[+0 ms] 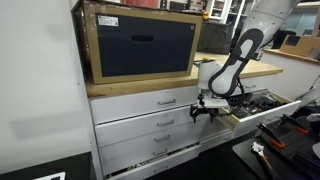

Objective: Open the second drawer to the left

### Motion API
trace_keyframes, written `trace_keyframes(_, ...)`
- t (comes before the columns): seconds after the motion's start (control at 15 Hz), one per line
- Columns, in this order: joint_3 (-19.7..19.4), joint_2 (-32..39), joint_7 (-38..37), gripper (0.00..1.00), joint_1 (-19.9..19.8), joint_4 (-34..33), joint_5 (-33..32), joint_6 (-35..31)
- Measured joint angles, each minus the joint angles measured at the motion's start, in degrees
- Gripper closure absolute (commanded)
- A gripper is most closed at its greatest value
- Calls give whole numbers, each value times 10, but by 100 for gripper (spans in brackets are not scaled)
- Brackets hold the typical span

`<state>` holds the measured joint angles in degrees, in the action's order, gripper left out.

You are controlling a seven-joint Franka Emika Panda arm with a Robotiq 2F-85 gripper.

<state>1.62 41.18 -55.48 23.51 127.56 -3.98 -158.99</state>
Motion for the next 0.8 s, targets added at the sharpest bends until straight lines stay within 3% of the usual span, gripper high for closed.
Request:
trace_keyframes(0.27,2,45,2,0,14,-47,19,-39)
trace_keyframes(0.6,42,38,55,0,7,-45,49,-52)
trace_keyframes(0.8,44,32,60,0,1,-40,50,-52)
